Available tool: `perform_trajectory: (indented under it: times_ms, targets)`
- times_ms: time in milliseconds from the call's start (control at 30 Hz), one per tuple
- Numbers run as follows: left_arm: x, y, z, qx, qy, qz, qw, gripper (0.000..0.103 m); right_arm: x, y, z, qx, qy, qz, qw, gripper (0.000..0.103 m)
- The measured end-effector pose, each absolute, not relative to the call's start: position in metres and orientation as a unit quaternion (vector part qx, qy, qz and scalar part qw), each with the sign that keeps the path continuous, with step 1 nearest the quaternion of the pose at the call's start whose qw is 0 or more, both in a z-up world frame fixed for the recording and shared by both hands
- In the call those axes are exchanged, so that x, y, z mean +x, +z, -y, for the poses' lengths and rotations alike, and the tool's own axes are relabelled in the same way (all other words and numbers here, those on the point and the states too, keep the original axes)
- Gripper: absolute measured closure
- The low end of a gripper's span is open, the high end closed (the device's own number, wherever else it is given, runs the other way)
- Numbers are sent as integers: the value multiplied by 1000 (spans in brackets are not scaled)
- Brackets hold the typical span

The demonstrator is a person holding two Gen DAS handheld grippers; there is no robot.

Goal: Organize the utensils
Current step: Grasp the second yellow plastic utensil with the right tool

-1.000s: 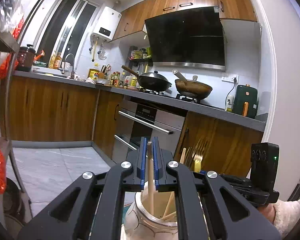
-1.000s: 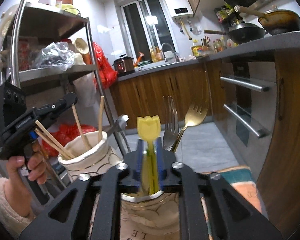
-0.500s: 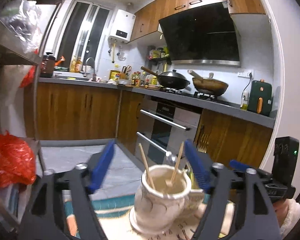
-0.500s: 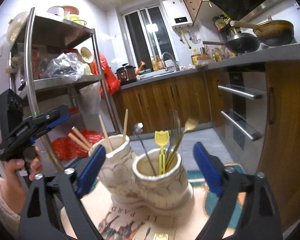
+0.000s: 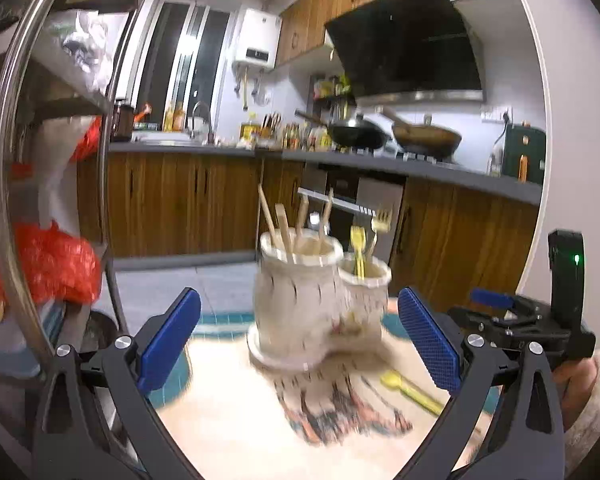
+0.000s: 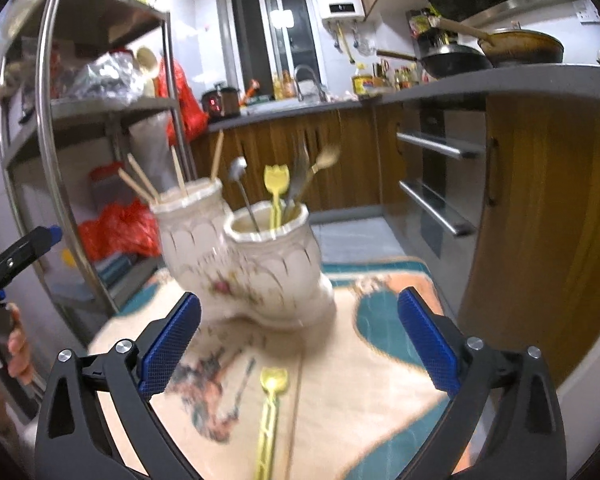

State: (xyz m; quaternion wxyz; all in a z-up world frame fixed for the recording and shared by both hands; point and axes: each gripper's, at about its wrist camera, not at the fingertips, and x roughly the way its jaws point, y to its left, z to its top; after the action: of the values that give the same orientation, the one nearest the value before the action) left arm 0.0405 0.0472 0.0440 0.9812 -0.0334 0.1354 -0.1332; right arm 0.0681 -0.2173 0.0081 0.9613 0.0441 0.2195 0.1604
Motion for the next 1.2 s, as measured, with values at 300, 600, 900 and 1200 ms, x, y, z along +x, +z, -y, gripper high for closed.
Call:
perform_trajectory:
  times_ms: [300, 600, 900, 1200]
  targets:
    - [43, -15, -31, -39, -106, -226, 968, 6, 69, -30, 211, -21, 130, -299, 945, 5]
    - [55, -43, -33, -43, -90, -273, 957, 6, 61, -36, 190, -45, 178, -314, 931, 15]
    - [56, -41, -29, -30, -105, -271, 956, 6, 62, -51, 164, -77, 205, -366, 905, 74]
    - [58, -41, -28, -31, -108, -276, 954, 6, 76, -62, 160, -74, 194, -392, 896, 81]
